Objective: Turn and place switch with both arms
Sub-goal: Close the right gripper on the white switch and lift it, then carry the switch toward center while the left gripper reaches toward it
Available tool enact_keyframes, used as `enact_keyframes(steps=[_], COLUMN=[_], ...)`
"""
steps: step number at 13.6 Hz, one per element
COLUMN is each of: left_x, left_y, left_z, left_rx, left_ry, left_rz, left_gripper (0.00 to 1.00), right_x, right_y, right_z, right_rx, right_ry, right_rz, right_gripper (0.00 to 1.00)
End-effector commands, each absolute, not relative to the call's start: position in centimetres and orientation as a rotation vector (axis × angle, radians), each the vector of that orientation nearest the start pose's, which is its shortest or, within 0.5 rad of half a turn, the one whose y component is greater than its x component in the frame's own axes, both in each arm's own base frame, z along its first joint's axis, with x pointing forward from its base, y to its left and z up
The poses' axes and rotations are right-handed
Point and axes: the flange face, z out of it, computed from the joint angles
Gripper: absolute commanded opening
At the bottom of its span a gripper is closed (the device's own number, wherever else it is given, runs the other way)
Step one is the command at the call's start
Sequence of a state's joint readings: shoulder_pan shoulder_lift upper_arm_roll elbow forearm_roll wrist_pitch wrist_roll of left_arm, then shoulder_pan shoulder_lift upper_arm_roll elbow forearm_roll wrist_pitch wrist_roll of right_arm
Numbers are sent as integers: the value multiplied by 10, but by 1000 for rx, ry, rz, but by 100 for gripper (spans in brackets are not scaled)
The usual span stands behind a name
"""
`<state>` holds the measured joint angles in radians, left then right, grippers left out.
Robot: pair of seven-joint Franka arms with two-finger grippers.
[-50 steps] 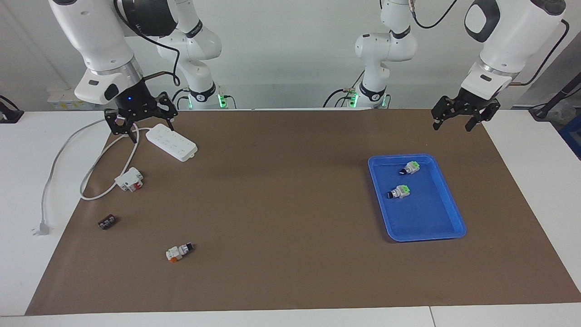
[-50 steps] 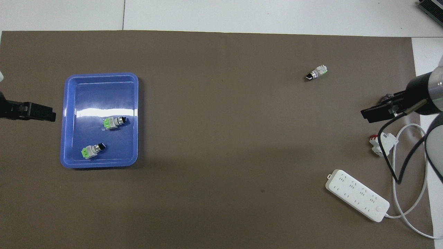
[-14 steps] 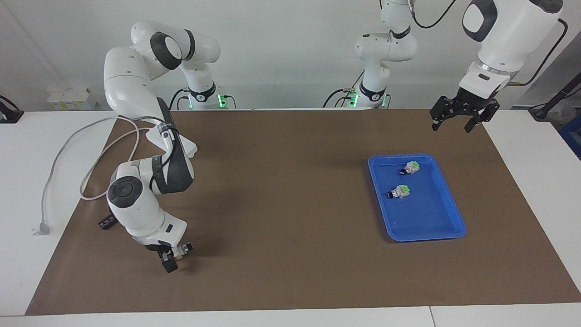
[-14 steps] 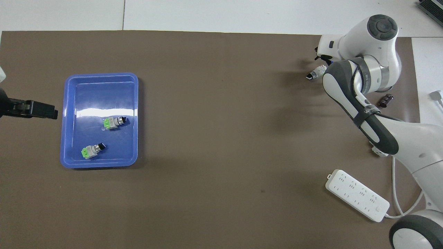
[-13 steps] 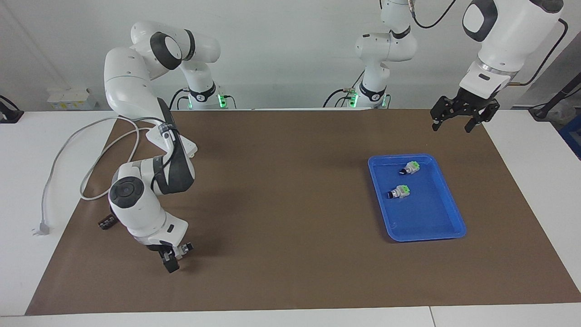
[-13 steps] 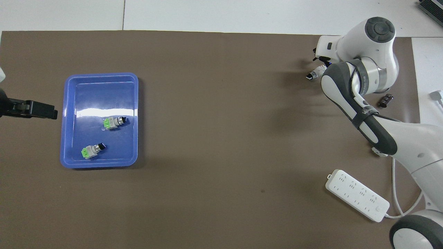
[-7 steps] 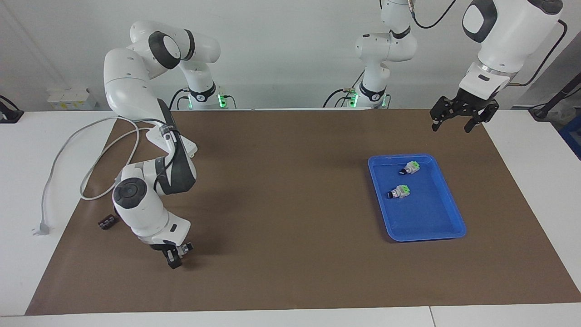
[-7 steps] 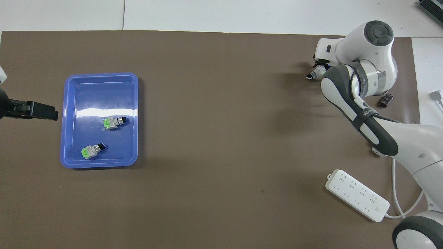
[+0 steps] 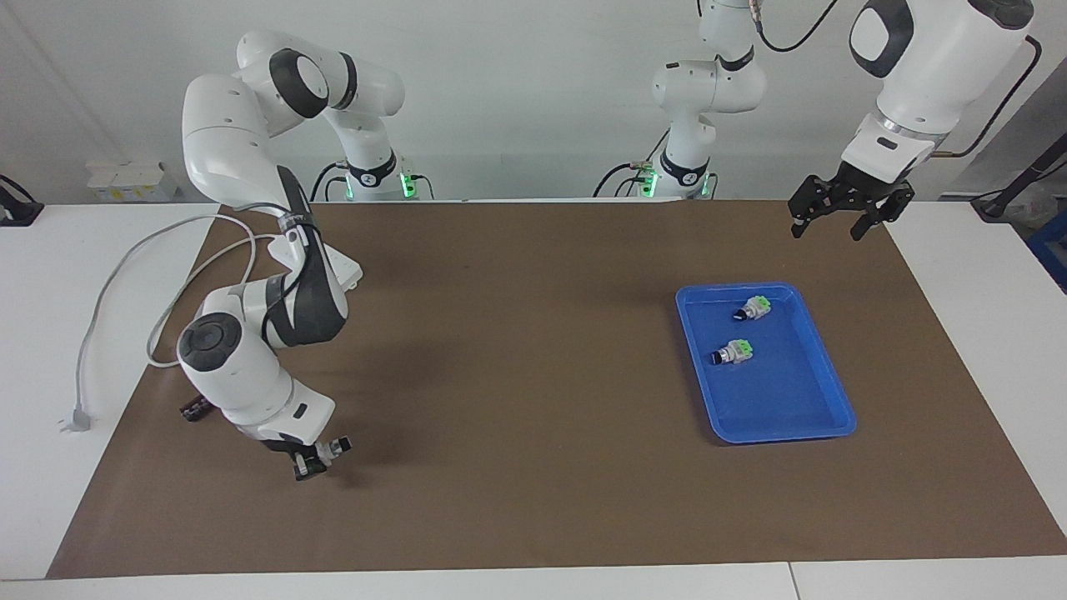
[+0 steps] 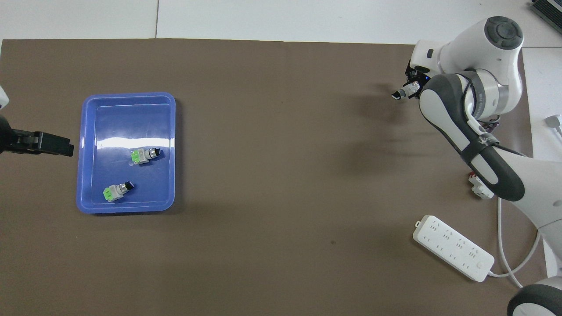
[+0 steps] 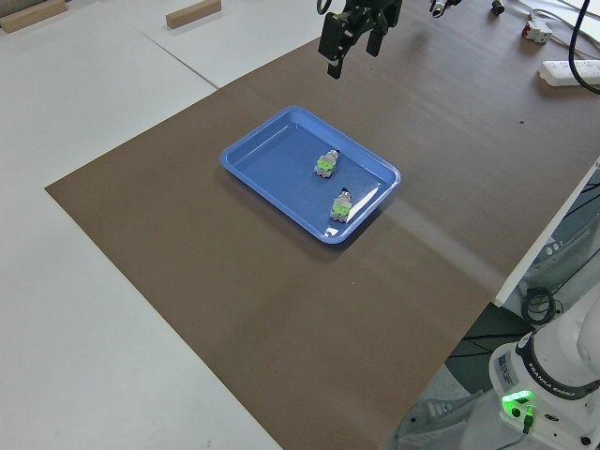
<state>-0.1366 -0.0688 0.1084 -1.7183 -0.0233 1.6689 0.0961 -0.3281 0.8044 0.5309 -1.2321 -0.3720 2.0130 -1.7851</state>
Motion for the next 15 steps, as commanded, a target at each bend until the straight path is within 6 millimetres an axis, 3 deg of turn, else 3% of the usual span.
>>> enact_keyframes(steps=[1, 3, 5, 7, 9, 12, 15], left_x=[532, 532, 528, 521, 510, 494, 483], left_y=[-15, -22, -47, -57, -69, -130, -166], left_z=[602, 603, 599, 590, 578, 571, 568], left_rx=[-3170, -3170, -3174, -3227, -3377, -3488, -3655], left_ry=[187, 199, 270, 280, 139, -52, -350], left_rz=[-35, -42, -29, -13, -18, 41, 167], left_gripper=[100, 100, 100, 100, 95, 91, 88], right_x=[696, 668, 644, 627, 612, 586, 571], right_y=[44, 63, 78, 90, 113, 157, 189], right_z=[372, 398, 425, 445, 469, 501, 528], right_rx=[1833, 1896, 1954, 2024, 2052, 2095, 2179], right_ry=[2583, 2588, 2585, 2580, 2546, 2517, 2494], right_rz=[91, 136, 184, 228, 213, 275, 398], right_gripper=[0, 0, 0, 0, 0, 0, 0])
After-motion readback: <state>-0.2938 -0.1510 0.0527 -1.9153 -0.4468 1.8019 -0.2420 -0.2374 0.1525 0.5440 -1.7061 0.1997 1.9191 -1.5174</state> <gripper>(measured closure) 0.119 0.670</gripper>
